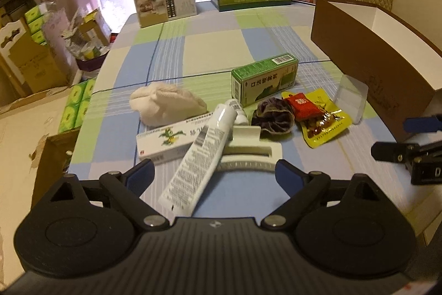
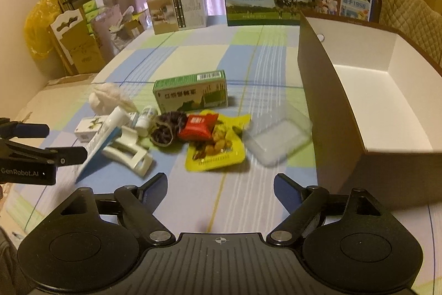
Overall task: Organize objects
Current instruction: 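Grasp the white tube with the left tool while the right tool approaches the red candy packet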
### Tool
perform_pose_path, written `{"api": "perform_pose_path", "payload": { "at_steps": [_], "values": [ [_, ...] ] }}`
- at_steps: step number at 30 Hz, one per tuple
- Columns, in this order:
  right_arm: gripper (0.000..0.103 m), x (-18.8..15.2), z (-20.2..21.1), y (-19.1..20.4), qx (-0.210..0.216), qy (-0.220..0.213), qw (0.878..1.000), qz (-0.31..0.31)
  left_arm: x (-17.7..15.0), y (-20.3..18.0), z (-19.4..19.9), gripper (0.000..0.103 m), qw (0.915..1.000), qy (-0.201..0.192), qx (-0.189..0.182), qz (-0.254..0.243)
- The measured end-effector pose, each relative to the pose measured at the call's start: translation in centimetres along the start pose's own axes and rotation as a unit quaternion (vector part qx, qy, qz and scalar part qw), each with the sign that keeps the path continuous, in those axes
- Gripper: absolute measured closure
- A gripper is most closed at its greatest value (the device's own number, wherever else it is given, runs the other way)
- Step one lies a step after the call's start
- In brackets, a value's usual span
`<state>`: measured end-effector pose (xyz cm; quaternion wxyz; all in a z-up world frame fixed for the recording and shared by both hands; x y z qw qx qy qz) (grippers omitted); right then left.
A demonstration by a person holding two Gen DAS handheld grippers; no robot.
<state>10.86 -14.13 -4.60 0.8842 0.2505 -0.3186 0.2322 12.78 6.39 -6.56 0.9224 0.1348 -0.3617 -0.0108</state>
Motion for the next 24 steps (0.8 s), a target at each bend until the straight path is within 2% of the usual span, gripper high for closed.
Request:
{"api": "perform_pose_path", "payload": {
  "at_steps": [3,11,19,21,24],
  "values": [
    [0.021,0.5,-0.9,-0.2,0.000,0.002,1.000,0.004,0.3,0.3,-1.7,0.012,0.9998,0.010,-0.018,-0.004],
    [0.021,-0.2,-2.6,-0.9,0.008,0.016,1.000,-0.007,0.1,1.3,-5.8,0.029,0.9978,0.044,-0.048,0.008],
    [0.021,-0.8,-3.6,-1.3,0.014,0.024,1.000,-0.013,0.7,1.9,-8.1,0.029,0.9936,0.062,-0.087,0.037],
    [0.021,-1.0,-3.7,-1.4,0.015,0.026,0.999,-0.014,0.8,2.1,-8.7,0.031,0.9917,0.069,-0.097,0.049],
    [0.021,-1.3,-3.8,-1.6,0.014,0.028,0.999,-0.016,0.8,2.5,-8.8,0.044,0.9893,0.073,-0.106,0.068]
  ]
}}
Point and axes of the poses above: each gripper's, at about its wrist camera, not at the fingertips, and z roughly against the way its jaws point, y to its left, x to its top, the point moved 2 cm from there along -z, roughly the way its jaws point, and after that the axes turned 14 degrees about x, right-handed, at the moved point
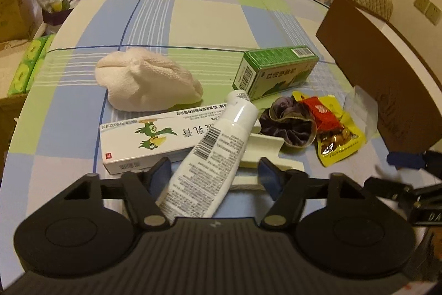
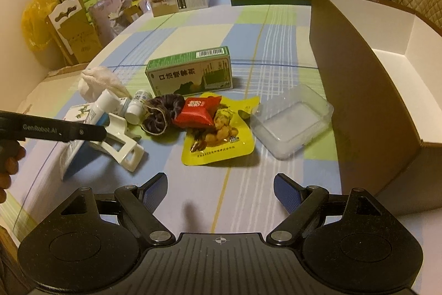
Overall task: Organize objects
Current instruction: 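Grasp the white tube with the left tool while the right tool approaches the red candy packet, then grasp the red candy packet with the right tool while the left tool holds the tube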
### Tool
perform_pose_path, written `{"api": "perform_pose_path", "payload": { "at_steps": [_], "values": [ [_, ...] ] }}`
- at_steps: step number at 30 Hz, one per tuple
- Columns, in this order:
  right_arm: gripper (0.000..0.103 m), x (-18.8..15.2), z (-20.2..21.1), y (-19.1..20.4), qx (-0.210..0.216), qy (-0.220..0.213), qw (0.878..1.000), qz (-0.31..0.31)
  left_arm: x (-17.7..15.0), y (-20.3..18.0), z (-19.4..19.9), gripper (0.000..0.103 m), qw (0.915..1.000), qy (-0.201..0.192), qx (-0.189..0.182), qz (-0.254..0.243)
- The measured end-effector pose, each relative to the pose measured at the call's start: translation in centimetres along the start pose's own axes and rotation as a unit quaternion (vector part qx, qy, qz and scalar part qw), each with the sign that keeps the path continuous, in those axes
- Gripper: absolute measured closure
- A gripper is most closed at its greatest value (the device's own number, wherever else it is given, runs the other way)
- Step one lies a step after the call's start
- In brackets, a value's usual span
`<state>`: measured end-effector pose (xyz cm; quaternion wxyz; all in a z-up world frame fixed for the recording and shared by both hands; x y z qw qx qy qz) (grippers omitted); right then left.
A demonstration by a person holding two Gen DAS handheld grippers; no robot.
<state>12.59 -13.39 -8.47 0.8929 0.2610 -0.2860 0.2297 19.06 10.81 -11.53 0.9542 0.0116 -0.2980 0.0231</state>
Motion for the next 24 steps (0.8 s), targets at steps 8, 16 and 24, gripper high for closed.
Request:
{"api": "perform_pose_path", "payload": {
  "at_steps": [8,16,24],
  "values": [
    [0.021,-0.1,0.0,-0.2,-0.003,0.000,1.000,-0.002,-0.6,-0.6,1.2,0.063,0.9998,0.010,0.006,0.016],
    [0.021,0.1,0.1,-0.2,-0.003,-0.009,1.000,-0.003,0.1,-1.3,0.1,0.061,0.9997,0.004,0.023,0.007],
    [0.036,1.6,-0.2,0.7,0.001,-0.037,0.999,0.022,0.0,-1.7,1.0,0.067,0.9989,-0.007,0.045,-0.007]
  ]
}}
Point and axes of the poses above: each gripper's, at about its wrist camera, not at the fingertips, and z roughly against the way its jaws point, y to its left, x to its top, the point moved 2 cm from there along -z, roughly the way its jaws point, and after that the axes turned 14 degrees about x, right-handed, at the moved point
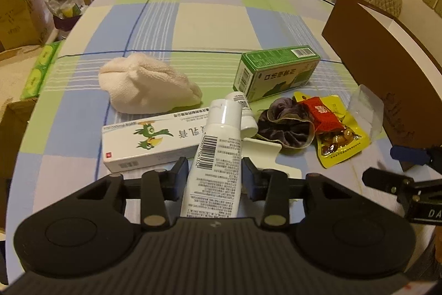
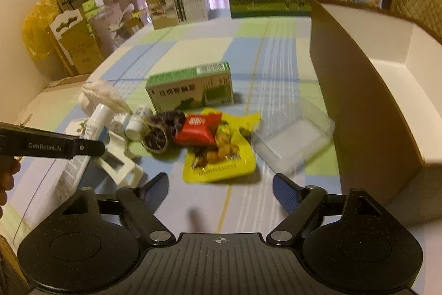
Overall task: Organize objects
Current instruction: 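Grasp the red candy packet with the right tool while the left tool holds the tube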
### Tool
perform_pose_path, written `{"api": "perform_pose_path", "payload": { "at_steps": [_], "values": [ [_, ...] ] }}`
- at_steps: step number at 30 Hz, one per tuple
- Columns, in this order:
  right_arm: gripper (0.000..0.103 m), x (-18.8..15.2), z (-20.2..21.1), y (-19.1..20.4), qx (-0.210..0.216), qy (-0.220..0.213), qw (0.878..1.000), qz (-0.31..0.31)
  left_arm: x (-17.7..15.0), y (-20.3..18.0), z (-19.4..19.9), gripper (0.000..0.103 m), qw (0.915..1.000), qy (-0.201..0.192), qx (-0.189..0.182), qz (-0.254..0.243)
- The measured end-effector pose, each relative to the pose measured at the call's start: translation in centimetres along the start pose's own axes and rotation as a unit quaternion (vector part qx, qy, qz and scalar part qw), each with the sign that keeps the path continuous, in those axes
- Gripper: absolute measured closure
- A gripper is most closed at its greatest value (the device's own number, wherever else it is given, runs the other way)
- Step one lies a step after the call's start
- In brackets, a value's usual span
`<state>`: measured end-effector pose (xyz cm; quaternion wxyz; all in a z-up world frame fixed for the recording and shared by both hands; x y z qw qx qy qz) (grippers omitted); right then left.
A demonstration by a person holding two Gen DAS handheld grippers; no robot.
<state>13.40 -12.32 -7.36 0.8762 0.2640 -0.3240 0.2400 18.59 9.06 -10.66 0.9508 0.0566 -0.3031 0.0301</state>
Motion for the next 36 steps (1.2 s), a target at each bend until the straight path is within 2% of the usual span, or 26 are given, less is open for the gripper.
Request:
{"api": "perform_pose_path", "payload": {
  "at_steps": [9,17,22,24,30,36],
  "values": [
    [0.058,2.5,-1.4,0.7,0.013,-0.011,1.000,-0.018,2.3,0.2,1.1,0.067,0.9992,-0.013,0.018,0.035],
    [0.064,4.4,-4.3,0.1,0.008,-0.002,0.999,-0.033,4.5,-1.2,1.0,0.067,0.9982,-0.013,0.026,0.053],
    [0.066,4.0,-6.1,0.1,0.004,0.013,1.000,-0.027,5.0,-2.0,0.4,0.067,0.9980,-0.005,0.024,0.059],
    [0.069,3.7,-6.6,0.0,0.001,0.019,1.000,-0.022,5.1,-2.2,0.2,0.067,0.9980,-0.003,0.025,0.058],
    [0.078,3.4,-6.4,-0.3,0.008,0.018,1.000,-0.020,5.0,-2.5,-0.2,0.067,0.9982,0.003,0.023,0.055],
    [0.080,3.7,-5.0,-0.4,0.020,0.002,0.999,-0.031,4.9,-2.6,-0.1,0.067,0.9984,0.000,0.024,0.051]
  ]
}}
Point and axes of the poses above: each gripper's, at about its wrist camera, not at the fingertips, and z roughly against the way its jaws point, y to its left, x to its top, the point moved 2 cm from there along -z, roughly the way its jaws point, and after that the axes turned 14 degrees about x, right-handed, at the moved point
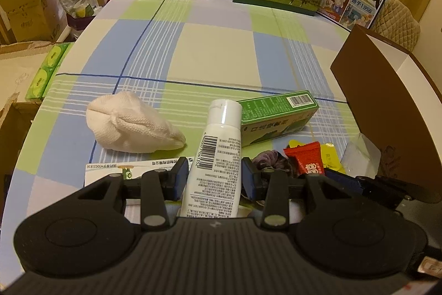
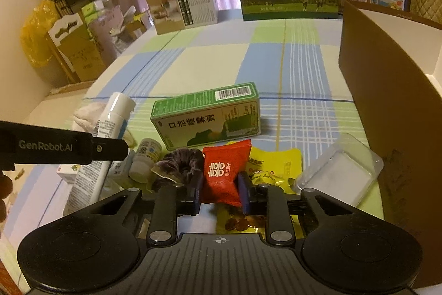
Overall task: Organize objects
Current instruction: 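Grasp the red candy packet with the right tool while the left tool holds the tube, then carry the white tube and red candy packet over the open brown box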
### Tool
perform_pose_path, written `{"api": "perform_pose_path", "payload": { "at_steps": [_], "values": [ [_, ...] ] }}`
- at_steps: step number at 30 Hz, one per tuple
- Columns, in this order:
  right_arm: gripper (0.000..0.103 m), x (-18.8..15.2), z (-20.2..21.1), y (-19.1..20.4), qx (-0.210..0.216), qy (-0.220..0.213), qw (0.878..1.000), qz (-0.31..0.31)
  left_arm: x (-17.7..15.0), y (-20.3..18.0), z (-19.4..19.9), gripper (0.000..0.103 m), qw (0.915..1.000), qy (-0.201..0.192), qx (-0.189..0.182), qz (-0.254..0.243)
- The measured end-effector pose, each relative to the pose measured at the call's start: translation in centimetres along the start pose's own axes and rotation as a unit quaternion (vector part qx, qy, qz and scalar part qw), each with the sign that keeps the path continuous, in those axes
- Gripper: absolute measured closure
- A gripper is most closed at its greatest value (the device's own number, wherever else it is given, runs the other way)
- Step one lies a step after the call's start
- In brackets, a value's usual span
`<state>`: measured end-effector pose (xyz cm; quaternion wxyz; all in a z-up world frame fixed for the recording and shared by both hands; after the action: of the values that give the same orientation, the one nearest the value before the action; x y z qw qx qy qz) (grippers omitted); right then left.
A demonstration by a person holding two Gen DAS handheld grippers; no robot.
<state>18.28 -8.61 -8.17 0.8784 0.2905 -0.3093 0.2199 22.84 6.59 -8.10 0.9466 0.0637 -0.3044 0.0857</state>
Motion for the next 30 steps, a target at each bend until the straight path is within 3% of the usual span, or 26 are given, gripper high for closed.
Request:
{"api": "perform_pose_path", "payload": {
  "at_steps": [14,20,30],
  "values": [
    [0.081,1.6,6.5,0.6,0.022,-0.058,0.998,-0.008,0.1,-1.6,3.2,0.067,0.9993,-0.017,-0.034,0.003],
    [0.081,2.5,10.3,-0.2,0.006,-0.082,0.997,-0.011,0.4,-4.3,5.6,0.067,0.9978,-0.026,-0.060,0.000],
    [0.081,2.7,18.0,-5.2,-0.038,-0.120,0.991,-0.039,1.5,-11.7,9.7,0.067,0.9924,-0.045,-0.109,-0.035]
  ]
}}
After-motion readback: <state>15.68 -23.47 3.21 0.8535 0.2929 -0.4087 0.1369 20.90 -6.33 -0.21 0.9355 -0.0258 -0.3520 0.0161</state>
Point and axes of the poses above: each gripper's, at about its wrist camera, not at the fingertips, and z roughly against the way its jaws point, y to its left, x to its top, the point moved 2 cm from there along -z, roughly the way its jaws point, and after that the axes turned 14 degrees about x, right-handed, at the moved point
